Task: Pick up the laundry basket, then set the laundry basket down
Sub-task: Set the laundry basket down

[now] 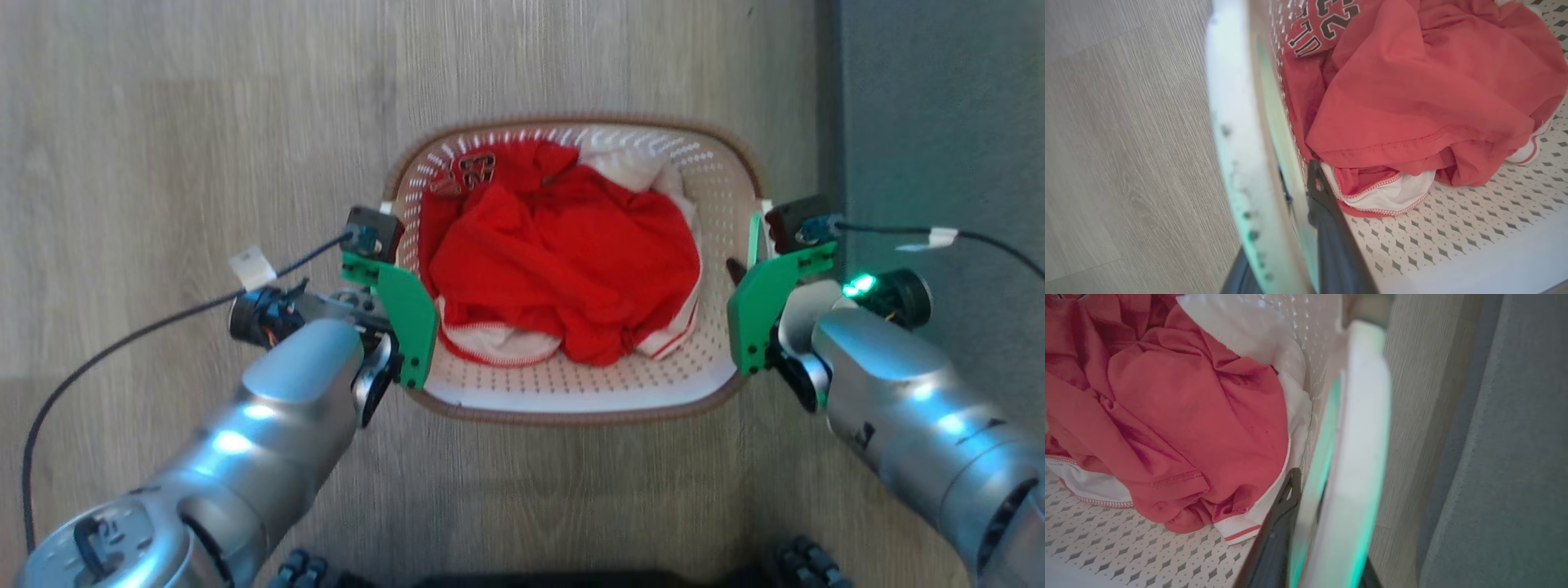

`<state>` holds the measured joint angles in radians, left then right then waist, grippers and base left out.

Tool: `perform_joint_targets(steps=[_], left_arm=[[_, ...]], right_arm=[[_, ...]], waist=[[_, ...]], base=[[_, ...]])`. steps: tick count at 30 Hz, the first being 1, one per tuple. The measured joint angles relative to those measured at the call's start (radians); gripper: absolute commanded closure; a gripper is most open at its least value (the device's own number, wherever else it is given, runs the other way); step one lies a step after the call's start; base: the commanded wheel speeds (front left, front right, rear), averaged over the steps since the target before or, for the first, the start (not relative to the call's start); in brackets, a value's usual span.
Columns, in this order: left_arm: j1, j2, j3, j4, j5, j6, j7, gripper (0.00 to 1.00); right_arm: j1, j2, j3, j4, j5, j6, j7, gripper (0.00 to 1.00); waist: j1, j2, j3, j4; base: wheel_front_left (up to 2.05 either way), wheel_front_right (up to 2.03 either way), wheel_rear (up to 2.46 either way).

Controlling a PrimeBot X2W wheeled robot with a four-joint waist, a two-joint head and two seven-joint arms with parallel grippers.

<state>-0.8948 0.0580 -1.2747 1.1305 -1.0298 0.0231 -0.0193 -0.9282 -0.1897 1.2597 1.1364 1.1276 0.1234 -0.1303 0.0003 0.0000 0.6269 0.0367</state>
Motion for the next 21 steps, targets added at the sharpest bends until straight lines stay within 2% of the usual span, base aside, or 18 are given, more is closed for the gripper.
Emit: perform_joint_targets(steps=[10, 21], left_arm=[[-0.096, 0.000, 0.000, -0.019, 0.019, 0.030, -0.018, 1.00], [-0.133, 0.000, 0.000, -0.023, 0.028, 0.039, -0.037, 1.00]], right_arm=[[-0.091, 0.000, -0.009, 0.039, 0.001, 0.000, -0.047, 1.00], [-0.132, 0.007, -0.009, 0.070, 0.001, 0.000, -0.084, 1.00]], waist=[[-0.0001, 0.0000, 0.176, 0.008], [-0.0003, 0.0000, 0.262, 0.013]], base=[[0.00, 0.00, 0.00], [0.00, 0.00, 0.00]])
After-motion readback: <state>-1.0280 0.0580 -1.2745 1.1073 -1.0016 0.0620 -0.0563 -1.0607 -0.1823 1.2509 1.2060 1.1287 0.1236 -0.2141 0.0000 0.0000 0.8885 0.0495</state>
